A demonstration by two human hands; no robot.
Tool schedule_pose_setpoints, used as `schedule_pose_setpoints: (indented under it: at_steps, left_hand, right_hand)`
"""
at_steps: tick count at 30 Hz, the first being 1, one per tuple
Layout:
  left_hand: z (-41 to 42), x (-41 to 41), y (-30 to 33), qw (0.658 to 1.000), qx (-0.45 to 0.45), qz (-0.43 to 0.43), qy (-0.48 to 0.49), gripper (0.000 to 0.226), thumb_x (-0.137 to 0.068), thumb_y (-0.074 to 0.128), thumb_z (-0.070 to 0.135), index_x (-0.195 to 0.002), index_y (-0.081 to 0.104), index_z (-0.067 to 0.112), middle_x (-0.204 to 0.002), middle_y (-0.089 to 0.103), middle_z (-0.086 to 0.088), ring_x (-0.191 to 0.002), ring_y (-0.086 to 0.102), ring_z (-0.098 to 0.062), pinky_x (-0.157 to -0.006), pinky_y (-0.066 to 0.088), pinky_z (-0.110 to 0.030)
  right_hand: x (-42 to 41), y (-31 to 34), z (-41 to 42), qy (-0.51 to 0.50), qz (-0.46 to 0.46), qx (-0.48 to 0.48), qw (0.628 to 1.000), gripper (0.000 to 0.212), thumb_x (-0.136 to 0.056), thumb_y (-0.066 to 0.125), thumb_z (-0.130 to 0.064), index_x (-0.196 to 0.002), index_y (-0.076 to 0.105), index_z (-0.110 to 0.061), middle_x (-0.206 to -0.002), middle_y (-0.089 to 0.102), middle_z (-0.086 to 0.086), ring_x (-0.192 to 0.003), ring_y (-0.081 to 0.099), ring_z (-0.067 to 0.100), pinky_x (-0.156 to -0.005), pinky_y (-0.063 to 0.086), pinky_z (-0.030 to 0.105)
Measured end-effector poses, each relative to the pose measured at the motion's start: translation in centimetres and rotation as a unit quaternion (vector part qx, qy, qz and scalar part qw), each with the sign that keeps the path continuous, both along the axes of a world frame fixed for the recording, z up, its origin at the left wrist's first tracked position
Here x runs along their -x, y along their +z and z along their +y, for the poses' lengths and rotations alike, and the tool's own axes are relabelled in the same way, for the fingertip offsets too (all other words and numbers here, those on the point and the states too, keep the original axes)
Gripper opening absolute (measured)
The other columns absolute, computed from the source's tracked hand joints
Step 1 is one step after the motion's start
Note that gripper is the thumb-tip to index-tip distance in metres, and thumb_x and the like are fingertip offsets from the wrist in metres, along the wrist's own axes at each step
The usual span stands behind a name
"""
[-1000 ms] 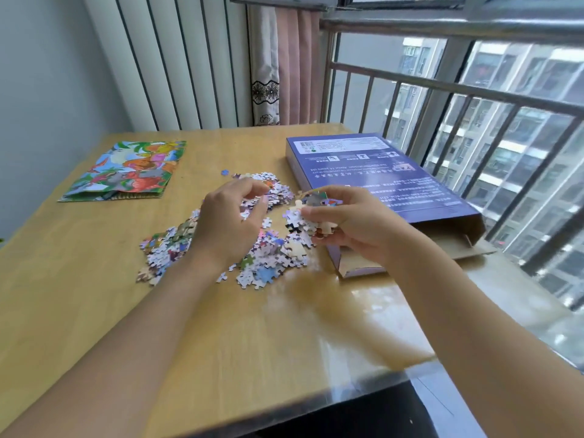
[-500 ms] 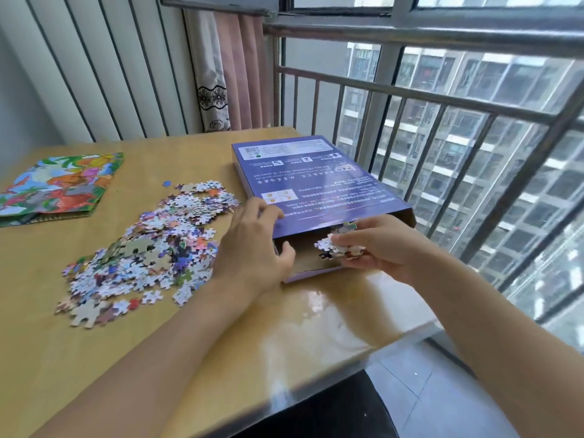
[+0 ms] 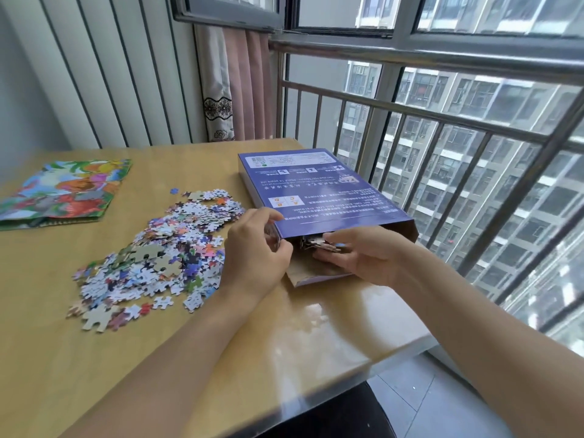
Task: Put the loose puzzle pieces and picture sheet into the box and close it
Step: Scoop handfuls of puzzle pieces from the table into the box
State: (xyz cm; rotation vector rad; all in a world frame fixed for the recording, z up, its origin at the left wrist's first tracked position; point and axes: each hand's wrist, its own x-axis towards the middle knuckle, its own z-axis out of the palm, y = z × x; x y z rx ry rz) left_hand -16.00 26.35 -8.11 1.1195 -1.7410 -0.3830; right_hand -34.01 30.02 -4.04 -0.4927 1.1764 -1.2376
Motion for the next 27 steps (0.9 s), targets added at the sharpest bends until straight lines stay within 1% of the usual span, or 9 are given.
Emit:
schedule_pose_setpoints:
  at_steps: [4,10,12,14,16,19,22,25,27]
  left_hand:
    - [0.3,0.1,0.4,1.000,0.002,0.012,-0.001,0.034,-0.071,0.072,0.007,-0.102,0.069,0.020,-0.099,0.065,0.008,-0.071,0.066,-0.009,-0.072,0.058,-0.033]
    - [-0.1,-0.6,1.0,0.998,-0.009,0.060,0.011,0.027,-0.073,0.074,0.006,-0.097,0.069,0.019,-0.094,0.069,0.005,-0.073,0.064,0.011,-0.058,0.045,-0.005]
    - [0.0,-0.8,1.2,0.997,-0.010,0.081,0.012,0.023,-0.075,0.074,0.005,-0.094,0.069,0.017,-0.090,0.070,0.004,-0.075,0.064,0.012,-0.057,0.043,-0.002]
    - [0.0,-0.9,1.4,0.996,-0.008,0.093,0.010,0.020,-0.075,0.075,0.005,-0.091,0.070,0.017,-0.086,0.071,0.005,-0.075,0.066,0.009,-0.056,0.044,-0.003]
    - [0.0,-1.0,1.5,0.994,-0.009,0.104,0.009,0.018,-0.075,0.075,0.006,-0.087,0.070,0.018,-0.081,0.071,0.008,-0.071,0.067,0.007,-0.056,0.048,-0.006]
    - [0.1,-1.2,1.5,0.993,-0.018,0.116,0.013,0.017,-0.074,0.076,0.007,-0.083,0.070,0.020,-0.076,0.070,0.012,-0.065,0.068,0.005,-0.057,0.055,-0.015]
    - [0.2,-1.1,1.4,0.992,-0.032,0.125,0.015,0.017,-0.074,0.077,0.007,-0.080,0.070,0.021,-0.071,0.070,0.014,-0.062,0.067,0.004,-0.057,0.056,-0.017]
    - [0.2,-1.2,1.4,0.992,-0.034,0.118,0.014,0.018,-0.073,0.077,0.008,-0.080,0.069,0.023,-0.071,0.070,0.015,-0.061,0.067,0.004,-0.057,0.054,-0.014]
    - [0.2,-1.2,1.4,0.993,-0.033,0.115,0.013,0.019,-0.074,0.078,0.008,-0.080,0.069,0.024,-0.071,0.069,0.015,-0.061,0.067,0.004,-0.057,0.053,-0.013]
  right_hand:
    - [-0.7,-0.3,-1.2,-0.004,-0.037,0.008,0.999,0.037,-0.091,0.047,0.016,-0.126,0.056,0.009,-0.135,0.062,0.018,-0.125,0.059,0.025,-0.114,0.040,0.037]
    - [-1.3,1.1,0.0,-0.034,-0.006,0.044,0.998,0.012,-0.093,0.041,0.021,-0.103,0.045,0.016,-0.157,0.027,0.014,-0.147,0.031,0.030,-0.120,0.031,0.043]
    - [-1.0,1.2,0.3,-0.043,0.030,0.068,0.996,0.023,-0.092,0.041,0.025,-0.114,0.036,0.028,-0.162,0.013,0.023,-0.147,0.024,0.038,-0.119,0.034,0.045]
    - [-0.4,0.6,0.4,-0.010,0.116,0.091,0.989,0.037,-0.091,0.045,0.025,-0.128,0.044,0.021,-0.156,0.028,0.027,-0.142,0.037,0.039,-0.117,0.038,0.043]
    - [0.5,-0.7,0.4,0.054,0.335,0.119,0.933,0.034,-0.092,0.054,0.015,-0.116,0.068,-0.004,-0.132,0.065,0.016,-0.126,0.060,0.027,-0.114,0.042,0.043]
    - [1.9,-1.7,0.2,0.089,0.623,0.176,0.757,0.029,-0.090,0.065,-0.003,-0.116,0.072,-0.017,-0.111,0.074,-0.003,-0.110,0.066,0.017,-0.099,0.051,0.035]
    - [1.9,-1.6,0.6,0.093,0.716,0.228,0.654,0.030,-0.088,0.064,0.001,-0.112,0.070,-0.015,-0.107,0.073,-0.002,-0.102,0.065,0.018,-0.080,0.046,0.018]
    - [1.7,-1.8,0.9,0.063,0.776,0.232,0.583,0.020,-0.086,0.070,-0.008,-0.103,0.071,-0.019,-0.097,0.074,0.001,-0.093,0.066,0.029,-0.077,0.053,0.039]
    - [1.8,-1.6,1.2,0.019,0.796,0.215,0.565,0.010,-0.086,0.076,-0.023,-0.096,0.074,-0.023,-0.089,0.074,-0.002,-0.085,0.066,0.029,-0.070,0.053,0.041]
